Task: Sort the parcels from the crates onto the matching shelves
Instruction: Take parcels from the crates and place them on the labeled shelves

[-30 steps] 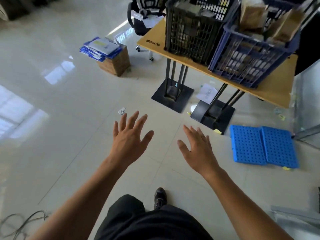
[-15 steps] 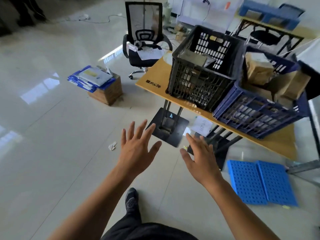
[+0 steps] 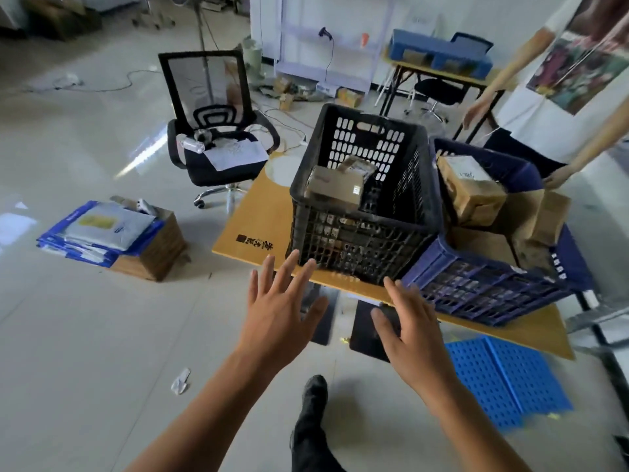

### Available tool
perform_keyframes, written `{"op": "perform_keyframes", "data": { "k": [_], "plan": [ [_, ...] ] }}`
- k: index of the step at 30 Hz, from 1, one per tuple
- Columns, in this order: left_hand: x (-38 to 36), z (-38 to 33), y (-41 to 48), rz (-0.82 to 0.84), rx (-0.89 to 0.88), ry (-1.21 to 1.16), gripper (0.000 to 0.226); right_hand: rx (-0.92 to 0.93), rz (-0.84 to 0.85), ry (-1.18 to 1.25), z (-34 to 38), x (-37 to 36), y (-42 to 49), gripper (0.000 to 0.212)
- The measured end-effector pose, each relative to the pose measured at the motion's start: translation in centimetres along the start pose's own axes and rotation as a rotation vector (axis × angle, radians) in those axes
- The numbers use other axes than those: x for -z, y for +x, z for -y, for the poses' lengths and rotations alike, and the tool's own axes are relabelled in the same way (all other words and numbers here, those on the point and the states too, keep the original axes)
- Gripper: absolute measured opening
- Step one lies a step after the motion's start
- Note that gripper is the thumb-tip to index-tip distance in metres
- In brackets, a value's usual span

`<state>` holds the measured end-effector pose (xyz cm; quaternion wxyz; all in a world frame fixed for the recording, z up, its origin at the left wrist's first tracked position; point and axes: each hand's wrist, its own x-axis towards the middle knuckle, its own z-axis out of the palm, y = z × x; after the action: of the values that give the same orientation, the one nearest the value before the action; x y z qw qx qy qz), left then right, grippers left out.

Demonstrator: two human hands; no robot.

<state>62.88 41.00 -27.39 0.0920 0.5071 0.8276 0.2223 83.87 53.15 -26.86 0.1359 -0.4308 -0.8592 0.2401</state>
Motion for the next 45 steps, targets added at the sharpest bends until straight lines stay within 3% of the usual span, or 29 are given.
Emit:
{"op": "perform_keyframes", "data": {
  "k": [17, 24, 29, 34, 39, 43, 45],
  "plan": [
    [2.1, -5.1, 31.7, 0.046, -0.117, 0.036, 0.066, 0.034, -0.066, 0.033, -6.6, 3.8, 28.0, 0.071],
    [-1.3, -3.6, 46.2, 0.177, -0.119, 0.060, 0.066, -0.067, -0.052, 0.013, -7.0, 2.2, 38.1, 0.071],
    [-8.2, -1.9, 54.7, 0.457, -0.100, 0.141, 0.072, -0.192, 0.015, -0.011, -8.0, -0.2, 43.9, 0.067],
    [-13.2, 0.2, 59.4, 0.564, 0.003, 0.021, 0.080, -0.320, 0.094, -0.018, -10.0, -2.5, 46.7, 0.067],
    [-16.5, 1.3, 60.5, 0.523, 0.294, -0.178, 0.099, -0.362, 0.163, 0.006, -11.6, -5.1, 46.7, 0.068],
    [-17.9, 1.9, 59.4, 0.581, 0.421, -0.332, 0.085, -0.402, 0.192, 0.032, -11.5, -6.0, 46.6, 0.071],
    [-18.1, 1.9, 59.1, 0.610, 0.448, -0.335, 0.091, -0.445, 0.215, 0.044, -11.7, -6.1, 46.6, 0.073]
  ]
}}
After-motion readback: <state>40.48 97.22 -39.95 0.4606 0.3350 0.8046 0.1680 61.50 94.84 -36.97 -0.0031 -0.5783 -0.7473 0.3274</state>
